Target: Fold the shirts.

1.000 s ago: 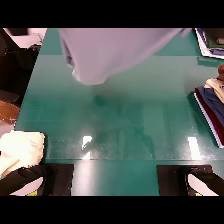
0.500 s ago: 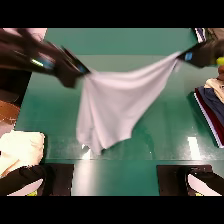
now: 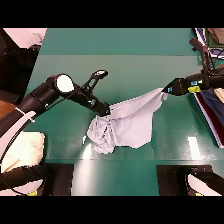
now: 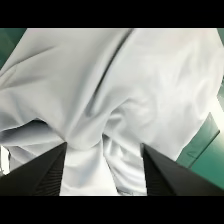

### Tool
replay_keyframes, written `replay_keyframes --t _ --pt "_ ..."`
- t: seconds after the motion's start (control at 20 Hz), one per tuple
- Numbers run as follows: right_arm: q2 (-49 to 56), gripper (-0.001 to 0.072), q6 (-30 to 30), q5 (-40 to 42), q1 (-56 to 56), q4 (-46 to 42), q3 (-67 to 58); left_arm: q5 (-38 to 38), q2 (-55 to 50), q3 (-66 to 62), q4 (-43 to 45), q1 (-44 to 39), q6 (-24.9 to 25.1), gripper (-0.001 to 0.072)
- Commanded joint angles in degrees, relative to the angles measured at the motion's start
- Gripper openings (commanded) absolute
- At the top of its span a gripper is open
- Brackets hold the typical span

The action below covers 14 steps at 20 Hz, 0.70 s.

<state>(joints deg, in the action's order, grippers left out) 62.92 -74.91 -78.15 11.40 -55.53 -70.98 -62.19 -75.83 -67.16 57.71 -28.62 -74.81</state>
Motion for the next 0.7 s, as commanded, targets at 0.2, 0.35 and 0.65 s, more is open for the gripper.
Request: replay_keyframes --t 0.2,0.35,0.65 --pt "-1.55 0.0012 -0.07 0.02 -4.98 0.00 1.55 -9.49 7.30 -2.03 0.59 15.52 3.26 0.0539" --pt "-3.58 0.0012 -0.04 0.37 -7.39 0.02 1.55 -11.17 7.32 5.60 0.57 18.27 3.32 0.0539" --pt "-4.24 0.0012 -0.04 0.46 -9.46 0.11 1.55 -0.92 7.32 24.94 -11.19 18.25 8.24 0.0539"
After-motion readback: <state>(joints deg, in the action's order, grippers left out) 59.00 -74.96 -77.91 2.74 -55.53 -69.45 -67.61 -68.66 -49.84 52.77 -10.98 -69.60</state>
